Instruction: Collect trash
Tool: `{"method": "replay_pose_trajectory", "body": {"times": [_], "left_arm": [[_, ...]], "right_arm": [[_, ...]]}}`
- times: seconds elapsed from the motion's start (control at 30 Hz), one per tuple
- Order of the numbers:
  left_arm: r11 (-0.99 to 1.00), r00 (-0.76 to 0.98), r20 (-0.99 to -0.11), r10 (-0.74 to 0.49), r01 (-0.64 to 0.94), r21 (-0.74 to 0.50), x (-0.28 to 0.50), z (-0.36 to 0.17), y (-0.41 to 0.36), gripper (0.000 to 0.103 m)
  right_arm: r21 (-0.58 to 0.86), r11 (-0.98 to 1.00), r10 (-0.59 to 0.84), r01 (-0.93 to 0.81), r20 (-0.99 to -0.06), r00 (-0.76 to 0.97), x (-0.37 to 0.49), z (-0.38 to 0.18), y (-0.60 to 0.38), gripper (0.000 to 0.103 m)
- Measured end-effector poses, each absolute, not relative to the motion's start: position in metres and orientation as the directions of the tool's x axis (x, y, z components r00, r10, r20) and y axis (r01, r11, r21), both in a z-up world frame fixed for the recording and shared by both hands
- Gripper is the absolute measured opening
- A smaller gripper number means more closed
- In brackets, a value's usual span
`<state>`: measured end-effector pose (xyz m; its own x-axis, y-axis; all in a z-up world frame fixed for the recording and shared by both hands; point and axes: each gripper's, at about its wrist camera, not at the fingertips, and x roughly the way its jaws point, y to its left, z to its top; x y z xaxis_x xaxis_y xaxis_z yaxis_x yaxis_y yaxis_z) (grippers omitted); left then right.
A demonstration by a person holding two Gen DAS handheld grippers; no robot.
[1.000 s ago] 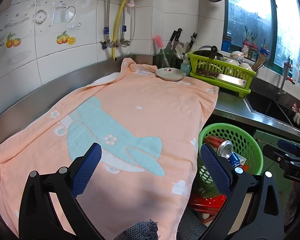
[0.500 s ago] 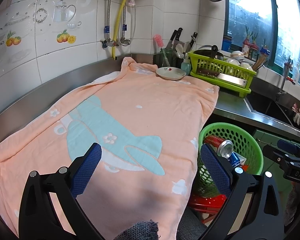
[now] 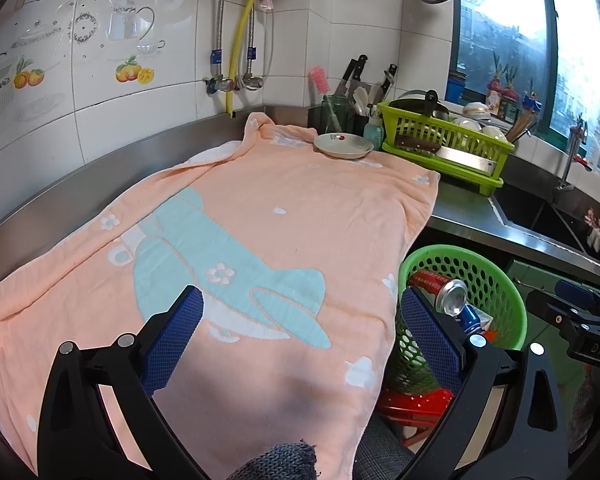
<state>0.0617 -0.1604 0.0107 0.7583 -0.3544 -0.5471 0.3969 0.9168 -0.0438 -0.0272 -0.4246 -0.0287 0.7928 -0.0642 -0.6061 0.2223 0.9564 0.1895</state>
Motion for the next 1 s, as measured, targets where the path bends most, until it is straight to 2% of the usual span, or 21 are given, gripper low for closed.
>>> {"method": "replay_pose_trajectory", "body": {"times": [1.0], "left_arm": [[0.914, 0.761, -0.538, -0.363, 0.403, -0.048, 0.0591, 0.0099, -0.1642, 0.098]], "right_arm": [[0.190, 0.956, -0.067, 0.226, -0.605, 0.793, -0.0280, -0.0299, -0.4231, 0.092]]}}
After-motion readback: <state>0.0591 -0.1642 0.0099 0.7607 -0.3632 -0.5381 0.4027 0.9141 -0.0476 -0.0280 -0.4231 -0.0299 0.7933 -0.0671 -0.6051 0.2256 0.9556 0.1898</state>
